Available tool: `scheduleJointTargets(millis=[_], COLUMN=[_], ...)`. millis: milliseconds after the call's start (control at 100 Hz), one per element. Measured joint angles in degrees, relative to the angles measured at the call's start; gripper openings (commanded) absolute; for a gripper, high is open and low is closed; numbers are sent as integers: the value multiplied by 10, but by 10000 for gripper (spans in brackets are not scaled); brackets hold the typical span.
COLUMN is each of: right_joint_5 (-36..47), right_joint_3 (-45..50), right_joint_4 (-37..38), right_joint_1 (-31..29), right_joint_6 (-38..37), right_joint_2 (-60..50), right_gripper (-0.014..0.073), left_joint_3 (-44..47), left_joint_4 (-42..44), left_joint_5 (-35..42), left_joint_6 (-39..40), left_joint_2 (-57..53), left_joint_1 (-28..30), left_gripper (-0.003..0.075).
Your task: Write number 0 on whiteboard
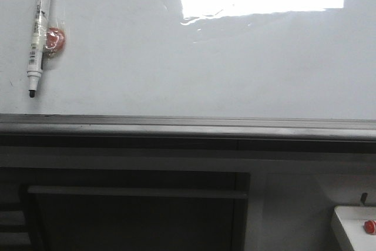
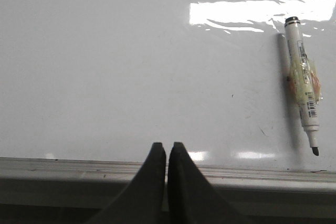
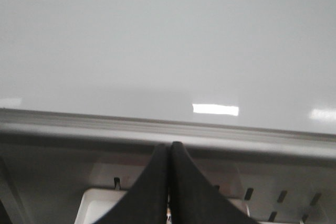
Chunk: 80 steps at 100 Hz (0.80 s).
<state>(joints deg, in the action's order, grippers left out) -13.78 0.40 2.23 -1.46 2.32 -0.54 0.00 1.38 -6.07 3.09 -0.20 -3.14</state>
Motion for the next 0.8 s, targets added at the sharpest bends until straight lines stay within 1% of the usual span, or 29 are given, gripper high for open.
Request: scheduleJointTargets(millis=[130, 260, 370, 450, 590, 800], right_joint_5=[54, 66, 67, 67, 23, -56], right_joint_3=[0, 0, 0, 0, -26, -145], right_joint_4=[0, 0, -50, -77, -91, -94], right_joint_1=[0, 0, 0, 0, 0, 0], right_joint_6=[0, 0, 0, 0, 0, 0], right_joint_2=[0, 0, 0, 10, 76, 197], right_gripper=[-55, -55, -55, -55, -55, -55], left_joint_3=[0, 0, -1, -10, -48, -142], left_joint_4=[0, -1, -2, -2, -4, -14], left_joint_5=[13, 24, 39, 12, -28, -62], left_joint_6=[0, 0, 0, 0, 0, 0], left_joint_2=[0, 0, 0, 0, 43, 172], left_joint_1=[0, 0, 1, 6, 12, 13], left_gripper=[-20, -21, -21, -21, -21, -20])
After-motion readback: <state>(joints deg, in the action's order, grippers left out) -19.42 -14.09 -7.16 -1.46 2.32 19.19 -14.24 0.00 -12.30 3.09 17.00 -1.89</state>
